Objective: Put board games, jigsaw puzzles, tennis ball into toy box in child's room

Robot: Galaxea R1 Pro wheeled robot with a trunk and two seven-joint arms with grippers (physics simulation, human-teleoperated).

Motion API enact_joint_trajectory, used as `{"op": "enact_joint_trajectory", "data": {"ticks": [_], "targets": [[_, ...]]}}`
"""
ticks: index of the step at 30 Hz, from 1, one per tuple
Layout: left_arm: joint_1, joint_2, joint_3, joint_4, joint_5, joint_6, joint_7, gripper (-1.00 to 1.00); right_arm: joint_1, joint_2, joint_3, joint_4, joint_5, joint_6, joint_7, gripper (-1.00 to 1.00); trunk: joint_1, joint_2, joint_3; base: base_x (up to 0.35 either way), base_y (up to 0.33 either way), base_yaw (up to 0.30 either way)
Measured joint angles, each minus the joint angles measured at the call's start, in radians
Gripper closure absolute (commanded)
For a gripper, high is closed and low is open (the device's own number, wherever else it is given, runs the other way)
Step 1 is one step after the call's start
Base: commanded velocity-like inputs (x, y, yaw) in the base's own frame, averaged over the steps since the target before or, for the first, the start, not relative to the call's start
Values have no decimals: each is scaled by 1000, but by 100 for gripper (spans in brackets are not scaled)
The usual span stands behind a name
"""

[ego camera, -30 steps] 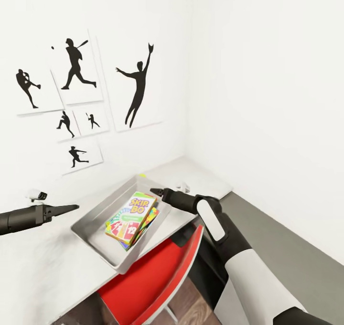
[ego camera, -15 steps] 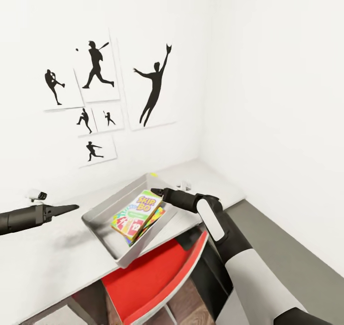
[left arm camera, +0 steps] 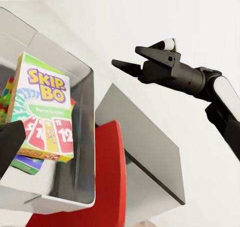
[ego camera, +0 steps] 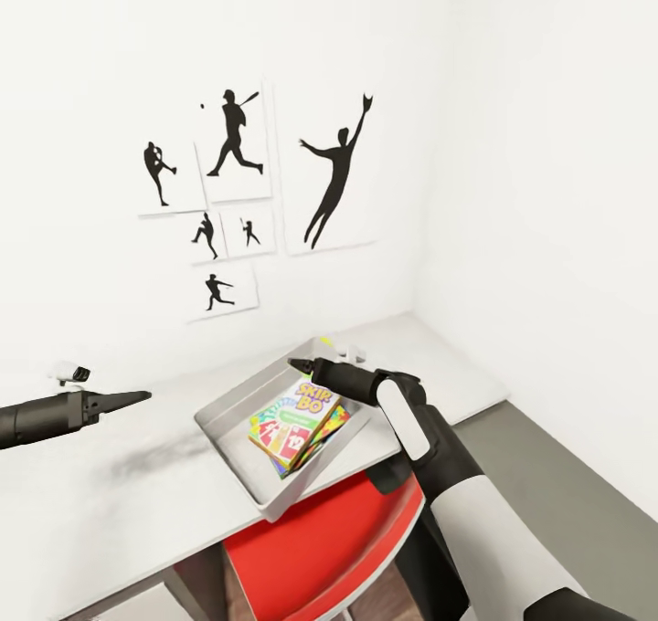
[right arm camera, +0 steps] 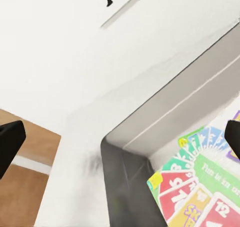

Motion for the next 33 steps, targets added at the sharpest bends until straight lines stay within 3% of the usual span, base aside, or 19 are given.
{"op": "enact_joint_trajectory", "data": {"ticks": [18,26,33], "targets": [[0,0,0,0,0,0,0,-100,0,0,0,-42,0,1,1,-100,0,0,26,100,-36,128],[0,0,0,0,0,0,0,-100,0,0,0,-42,0,3,2,-100,0,0,29,94,-1,40],[0,-1,0,0,-3,0,0,-100,0,0,0,-42,0,3,0,-100,0,0,29,150,45,206]]}}
